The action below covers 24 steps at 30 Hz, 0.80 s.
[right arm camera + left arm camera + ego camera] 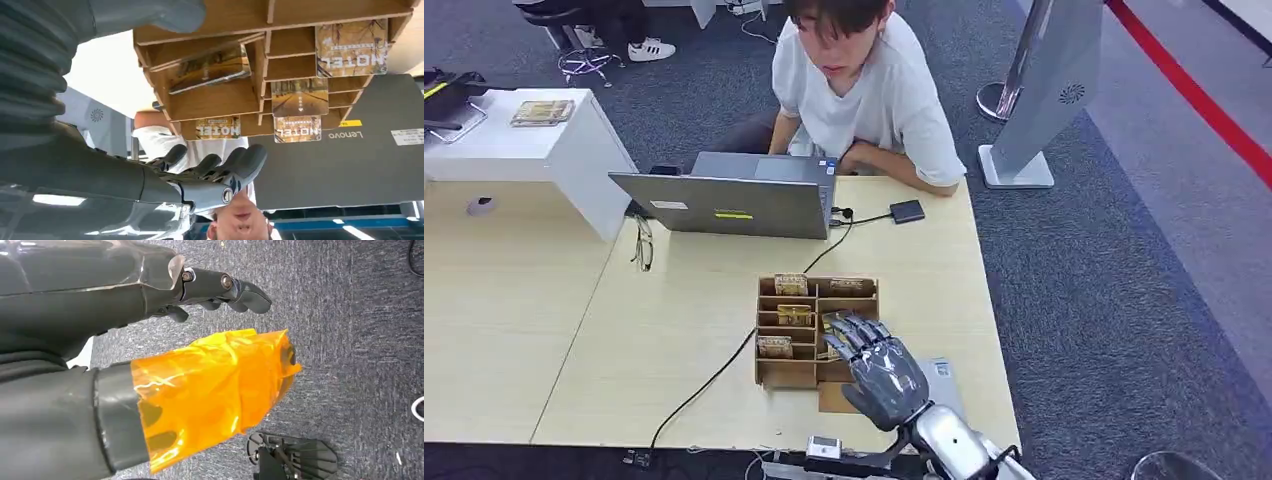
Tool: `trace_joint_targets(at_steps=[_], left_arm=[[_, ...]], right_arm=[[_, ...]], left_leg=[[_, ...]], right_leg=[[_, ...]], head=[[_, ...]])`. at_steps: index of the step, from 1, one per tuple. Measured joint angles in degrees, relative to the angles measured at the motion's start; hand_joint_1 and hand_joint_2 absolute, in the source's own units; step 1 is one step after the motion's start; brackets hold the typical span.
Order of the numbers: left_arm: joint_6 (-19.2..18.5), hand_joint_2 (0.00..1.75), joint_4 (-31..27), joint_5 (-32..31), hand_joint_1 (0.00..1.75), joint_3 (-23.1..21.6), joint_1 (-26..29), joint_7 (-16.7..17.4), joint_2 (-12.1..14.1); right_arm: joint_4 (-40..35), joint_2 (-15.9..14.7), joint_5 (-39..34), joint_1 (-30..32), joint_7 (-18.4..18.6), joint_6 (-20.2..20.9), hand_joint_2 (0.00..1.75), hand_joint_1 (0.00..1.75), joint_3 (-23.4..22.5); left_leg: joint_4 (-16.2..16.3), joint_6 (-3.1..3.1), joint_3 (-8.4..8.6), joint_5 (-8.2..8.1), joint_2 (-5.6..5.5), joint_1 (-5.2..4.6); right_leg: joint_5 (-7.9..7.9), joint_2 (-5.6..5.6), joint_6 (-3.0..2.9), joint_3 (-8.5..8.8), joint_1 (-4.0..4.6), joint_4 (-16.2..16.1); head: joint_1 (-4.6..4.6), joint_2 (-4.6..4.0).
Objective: Pass the card to the sensor for recognition and then transmit it.
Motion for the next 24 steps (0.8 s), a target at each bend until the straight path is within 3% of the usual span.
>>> trace_joint_targets(at_steps=[24], left_arm=[[-1.1, 0.0, 0.0, -1.1, 0.0, 0.0, -0.4, 0.9, 0.0]], right_arm=[[3.6, 1.2, 0.3, -2.1, 2.5, 0.5, 1.75, 0.4, 0.5]], left_leg=[[0.0, 0.0, 0.0, 0.0, 0.0, 0.0]], right_leg=[[0.0, 0.0, 0.0, 0.0, 0.0, 0.0]], head=[[0.0, 0.0]])
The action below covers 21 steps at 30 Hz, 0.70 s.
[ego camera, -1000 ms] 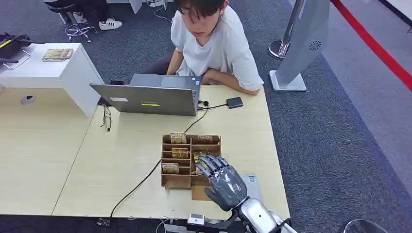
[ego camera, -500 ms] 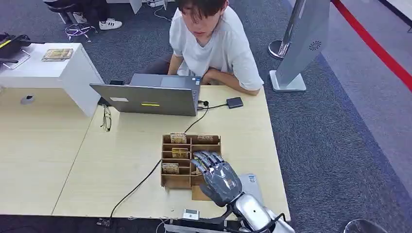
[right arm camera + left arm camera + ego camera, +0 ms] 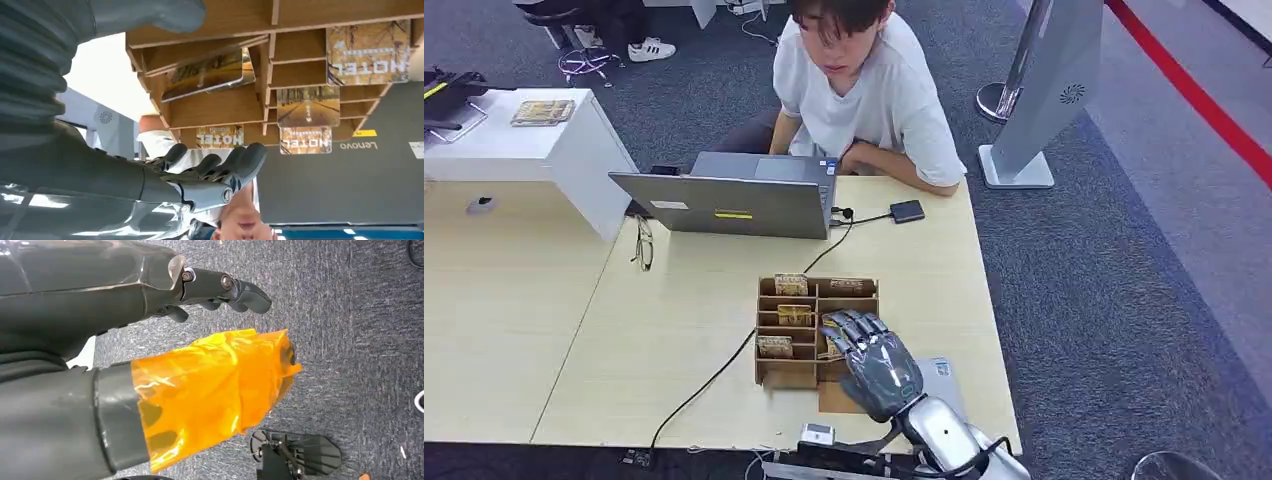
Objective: Pass the card to the sensor for recognition and then transmit it.
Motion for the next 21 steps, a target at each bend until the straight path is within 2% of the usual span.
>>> trace_joint_targets(at_steps=[11, 14, 15, 16, 17, 19, 21], left_arm=[[-0.1, 0.0, 0.0, -0.4, 0.0, 0.0, -0.5, 0.1, 0.0], [-0.1, 0.0, 0.0, -0.6, 0.0, 0.0, -0.6, 0.2, 0.0], [-0.1, 0.0, 0.0, -0.7, 0.0, 0.0, -0.6, 0.2, 0.0], [-0.1, 0.0, 0.0, -0.7, 0.0, 0.0, -0.6, 0.3, 0.0], [-0.1, 0.0, 0.0, -0.8, 0.0, 0.0, -0.6, 0.3, 0.0], [-0.1, 0.0, 0.0, -0.8, 0.0, 0.0, -0.6, 0.3, 0.0], [-0.1, 0.0, 0.0, -0.8, 0.0, 0.0, -0.6, 0.3, 0.0]], right_arm=[[2.5, 0.1, 1.1, -0.7, 1.4, -0.3, 1.75, 0.37, 0.0], [3.3, 0.1, 1.4, -0.9, 1.6, -0.4, 1.75, 0.47, -0.1], [3.7, 0.1, 1.6, -1.0, 1.9, -0.4, 1.75, 0.87, -0.1], [4.0, 0.1, 1.8, -1.0, 2.1, -0.4, 1.75, 1.47, -0.2], [4.3, 0.1, 1.9, -1.1, 2.1, -0.5, 1.75, 1.75, -0.3], [4.8, 0.1, 1.9, -1.1, 2.3, -0.5, 1.75, 1.75, -0.4], [5.3, 0.1, 1.9, -1.2, 2.3, -0.6, 1.75, 1.61, -0.5]], left_leg=[[0.0, 0.0, 0.0, 0.0, 0.0, 0.0], [0.0, 0.0, 0.0, 0.0, 0.0, 0.0], [0.0, 0.0, 0.0, 0.0, 0.0, 0.0], [0.0, 0.0, 0.0, 0.0, 0.0, 0.0], [0.0, 0.0, 0.0, 0.0, 0.0, 0.0], [0.0, 0.0, 0.0, 0.0, 0.0, 0.0], [0.0, 0.0, 0.0, 0.0, 0.0, 0.0]], right_leg=[[0.0, 0.0, 0.0, 0.0, 0.0, 0.0], [0.0, 0.0, 0.0, 0.0, 0.0, 0.0], [0.0, 0.0, 0.0, 0.0, 0.0, 0.0], [0.0, 0.0, 0.0, 0.0, 0.0, 0.0], [0.0, 0.0, 0.0, 0.0, 0.0, 0.0], [0.0, 0.0, 0.0, 0.0, 0.0, 0.0], [0.0, 0.0, 0.0, 0.0, 0.0, 0.0]], head=[[0.0, 0.0], [0.0, 0.0], [0.0, 0.0], [0.0, 0.0], [0.0, 0.0], [0.0, 0.0], [0.0, 0.0]])
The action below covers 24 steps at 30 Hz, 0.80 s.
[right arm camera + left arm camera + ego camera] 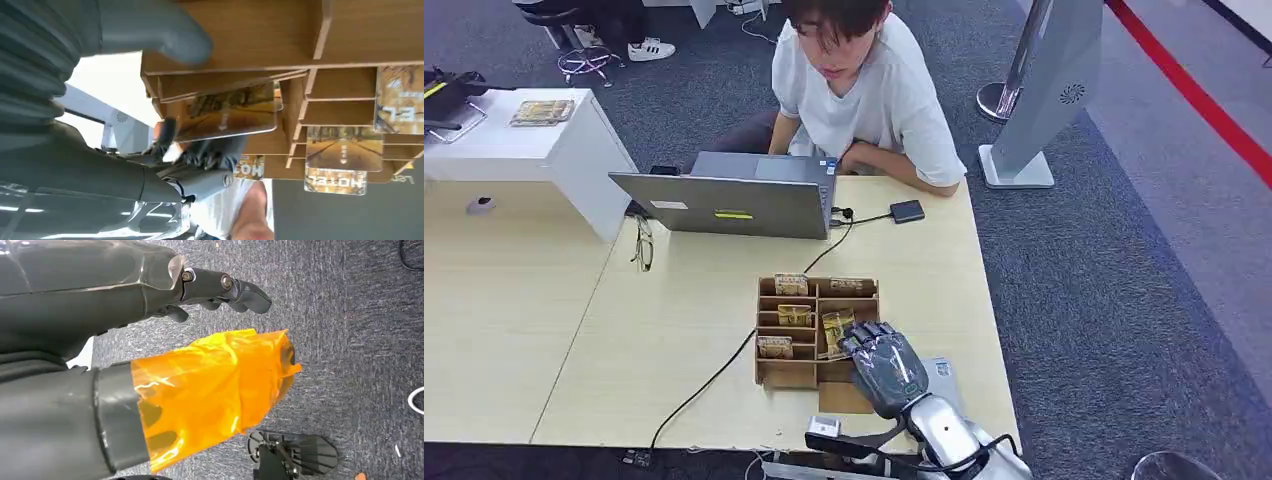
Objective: Pass the card to the sensor for recognition and then transmit it.
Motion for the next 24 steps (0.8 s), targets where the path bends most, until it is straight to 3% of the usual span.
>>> trace_joint_targets(at_steps=[2, 24], left_arm=[[0.0, 0.0, 0.0, 0.0, 0.0, 0.0, 0.0, 0.0, 0.0], [0.0, 0.0, 0.0, -0.2, 0.0, 0.0, -0.1, 0.0, 0.0]], right_arm=[[0.2, 0.0, 0.0, -0.1, 0.0, -0.2, 1.75, 1.75, 0.0], [0.4, 0.1, -0.5, -0.9, -0.7, -0.7, 1.75, 1.75, -1.1]], left_leg=[[0.0, 0.0, 0.0, 0.0, -0.01, 0.0], [0.0, 0.0, 0.01, 0.0, -0.01, 0.0]], right_leg=[[0.0, 0.0, 0.0, 0.0, 0.0, 0.0], [0.0, -0.01, 0.0, 0.01, 0.0, 0.0]], head=[[0.0, 0.0], [0.0, 0.0]])
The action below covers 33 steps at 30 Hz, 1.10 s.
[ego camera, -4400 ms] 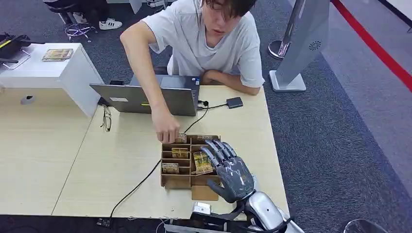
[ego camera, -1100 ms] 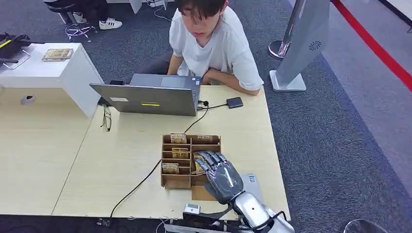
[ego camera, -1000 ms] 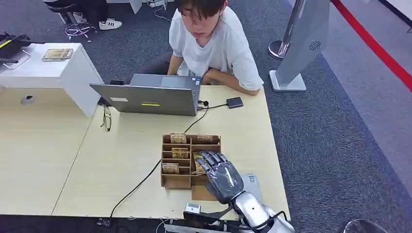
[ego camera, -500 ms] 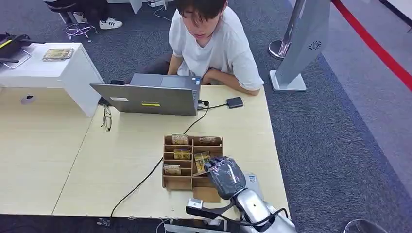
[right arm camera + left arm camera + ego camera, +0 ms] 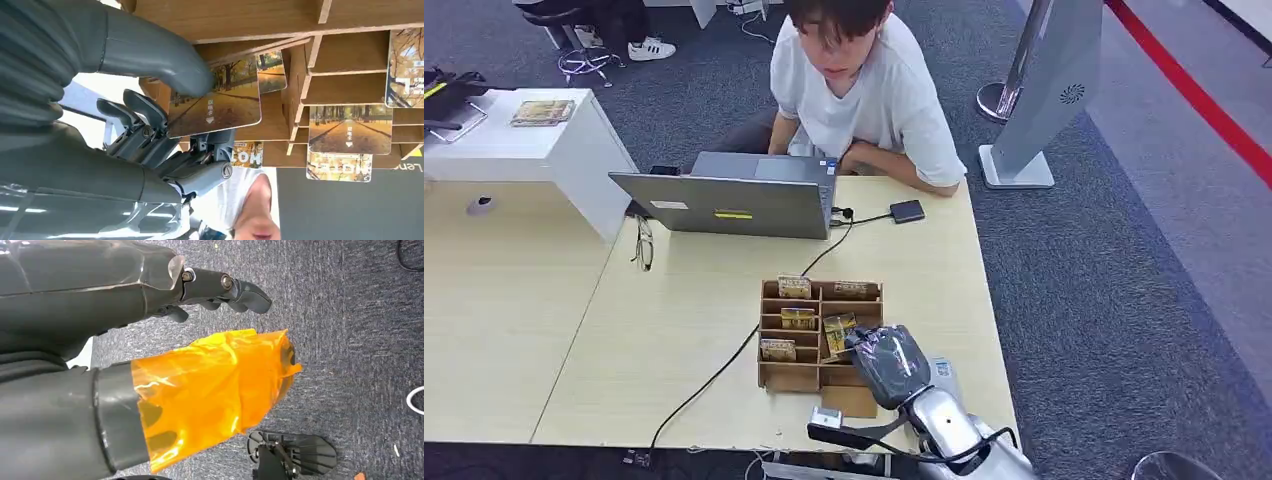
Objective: Pass the card to the sensor for recognition and then transmit it.
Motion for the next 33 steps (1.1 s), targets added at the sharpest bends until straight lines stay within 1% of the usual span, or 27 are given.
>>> trace_joint_targets(at_steps=[3, 6, 7, 11, 15, 17, 20, 24, 27, 31, 33], left_arm=[[0.1, 0.0, 0.0, 0.3, 0.0, 0.0, 0.0, -0.1, 0.0], [0.2, 0.0, 0.0, 0.9, 0.0, 0.0, 0.1, -0.7, 0.0], [0.2, 0.0, 0.0, 1.1, 0.0, 0.1, 0.2, -0.8, 0.0], [0.2, 0.0, 0.0, 1.4, 0.0, 0.1, 0.4, -1.2, 0.0], [0.2, 0.0, 0.0, 1.4, 0.0, 0.1, 0.4, -1.2, 0.0], [0.4, 0.0, 0.0, 1.5, 0.0, 0.1, 0.5, -1.3, 0.0], [0.7, 0.0, 0.0, 2.0, 0.0, 0.5, 0.8, -1.9, 0.0], [0.8, 0.0, 0.0, 2.1, 0.0, 1.0, 1.1, -2.4, 0.0], [0.8, 0.0, 0.0, 1.8, 0.0, 1.1, 1.1, -2.4, 0.0], [0.8, 0.0, 0.0, 0.8, 0.0, 1.1, 0.9, -1.9, 0.0], [0.5, 0.0, 0.0, -0.4, 0.0, 1.0, 0.6, -1.2, -0.2]], right_arm=[[-1.3, 0.0, -1.2, 0.1, -1.1, -0.8, 1.75, 1.75, -0.2], [-5.3, 0.0, -2.9, 0.3, -3.0, -2.0, 1.75, 1.75, -0.3], [-8.2, 0.0, -3.9, 0.3, -3.5, -2.0, 1.75, 1.75, -0.3], [-13.2, -0.2, -4.0, 0.3, -3.8, -1.2, 1.75, 1.75, -0.5], [-15.8, -0.3, -4.5, 0.4, -4.0, -1.4, 1.75, 1.75, -0.8], [-17.0, -0.3, -5.0, 0.6, -5.2, -2.5, 1.75, 1.75, -0.9], [-21.0, -0.3, -6.8, 0.5, -7.0, -3.7, 1.75, 1.75, -1.0], [-26.8, -0.4, -8.3, -0.3, -8.2, -2.8, 1.75, 1.75, -1.0], [-29.3, -0.3, -9.1, -2.0, -8.5, -2.0, 1.75, 1.75, -0.9], [-29.9, 0.8, -10.2, -4.9, -8.5, -1.1, 1.75, 1.75, -0.7], [-29.6, 1.7, -9.8, -7.2, -7.6, -0.2, 1.75, 1.75, -0.6]], left_leg=[[0.0, 0.0, 0.0, 0.0, 0.0, 0.0], [0.0, 0.0, -0.01, 0.0, 0.01, 0.0], [0.0, 0.0, 0.0, 0.0, 0.01, 0.0], [0.0, 0.0, -0.01, 0.0, 0.0, 0.0], [0.0, 0.0, -0.01, 0.0, 0.01, 0.0], [0.0, 0.0, -0.02, 0.0, 0.01, 0.0], [0.0, 0.0, -0.01, 0.0, 0.01, 0.0], [0.0, 0.0, -0.02, 0.0, 0.0, 0.0], [0.0, 0.0, -0.02, 0.0, 0.01, 0.0], [0.0, -0.01, -0.02, 0.02, 0.01, 0.01], [0.0, -0.09, -0.02, 0.07, 0.01, 0.01]], right_leg=[[0.0, 0.02, 0.0, -0.01, 0.0, 0.0], [0.01, 0.02, 0.0, -0.02, 0.0, 0.0], [0.01, 0.02, 0.0, -0.03, 0.0, 0.0], [0.0, 0.01, 0.0, -0.03, 0.01, 0.0], [0.0, 0.02, 0.0, -0.02, 0.0, 0.0], [0.0, 0.02, 0.0, -0.02, 0.0, 0.0], [0.01, 0.02, 0.0, -0.02, 0.0, 0.0], [0.0, 0.02, 0.0, -0.02, 0.0, 0.0], [0.0, 0.01, 0.0, -0.01, 0.0, 0.0], [0.03, 0.02, -0.02, -0.01, 0.01, 0.0], [0.07, 0.02, -0.07, -0.02, 0.01, 0.0]], head=[[0.0, 0.0], [0.0, 0.0], [0.0, 0.0], [0.0, 0.0], [0.0, 0.0], [0.0, 0.0], [0.0, 0.0], [0.0, 0.0], [0.0, 0.0], [0.0, 0.0], [0.0, 0.0]])
